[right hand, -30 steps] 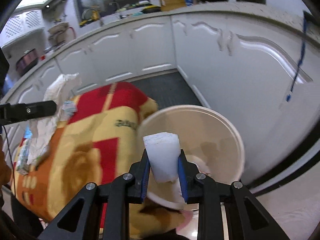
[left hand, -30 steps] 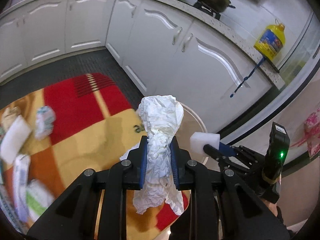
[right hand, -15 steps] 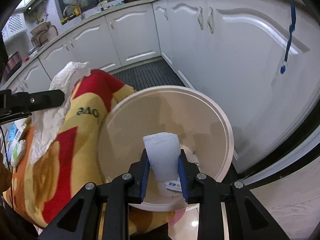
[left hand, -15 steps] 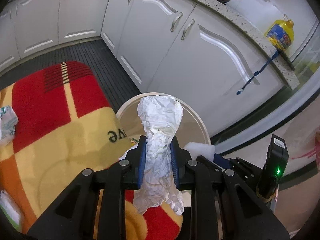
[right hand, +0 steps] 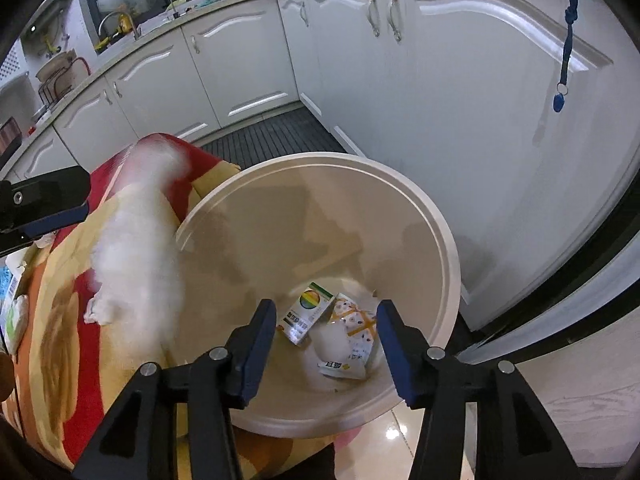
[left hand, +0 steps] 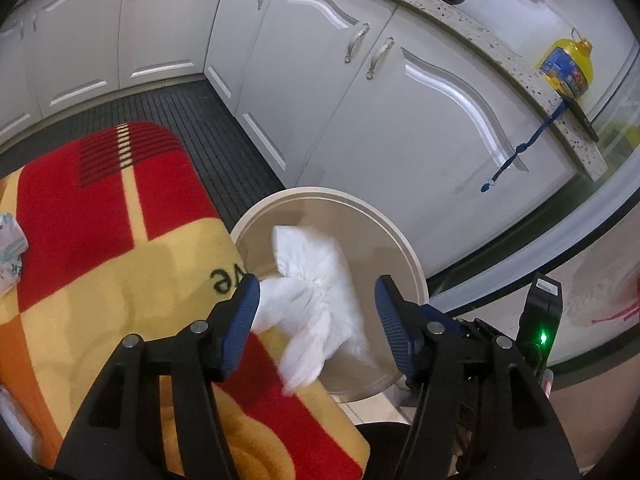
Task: Collect trash
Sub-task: 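Carry tissue and foam block over the bin and release both, then move both tools back over the remaining trash on the blanket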
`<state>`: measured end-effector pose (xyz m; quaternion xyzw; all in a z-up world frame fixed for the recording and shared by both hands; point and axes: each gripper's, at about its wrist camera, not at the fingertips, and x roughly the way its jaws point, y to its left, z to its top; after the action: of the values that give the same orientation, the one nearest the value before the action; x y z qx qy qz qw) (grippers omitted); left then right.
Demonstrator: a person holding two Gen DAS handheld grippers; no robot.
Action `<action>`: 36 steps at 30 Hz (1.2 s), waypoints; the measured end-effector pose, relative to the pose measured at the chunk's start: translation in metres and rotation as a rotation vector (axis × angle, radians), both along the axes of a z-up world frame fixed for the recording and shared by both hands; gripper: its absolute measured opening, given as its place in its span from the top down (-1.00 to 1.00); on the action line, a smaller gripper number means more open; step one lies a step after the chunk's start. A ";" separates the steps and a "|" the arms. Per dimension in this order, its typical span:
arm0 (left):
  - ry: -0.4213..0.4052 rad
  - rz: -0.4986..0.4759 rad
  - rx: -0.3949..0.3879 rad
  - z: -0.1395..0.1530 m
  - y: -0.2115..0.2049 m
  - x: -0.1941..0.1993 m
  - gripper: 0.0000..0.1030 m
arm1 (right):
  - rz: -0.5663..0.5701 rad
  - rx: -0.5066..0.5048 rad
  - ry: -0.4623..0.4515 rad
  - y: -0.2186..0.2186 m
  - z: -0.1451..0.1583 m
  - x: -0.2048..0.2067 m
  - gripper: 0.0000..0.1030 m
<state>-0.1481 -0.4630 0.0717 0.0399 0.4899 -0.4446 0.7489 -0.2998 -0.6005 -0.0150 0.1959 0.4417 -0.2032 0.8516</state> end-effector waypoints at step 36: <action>-0.248 0.112 0.041 0.040 0.092 -0.009 -0.14 | 0.097 -0.044 -0.067 0.060 0.055 0.008 -0.13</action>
<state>-0.1571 -0.3706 0.1114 0.0824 0.4038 -0.3834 0.8265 -0.2915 -0.5406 0.0398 0.1622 0.4172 -0.1648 0.8789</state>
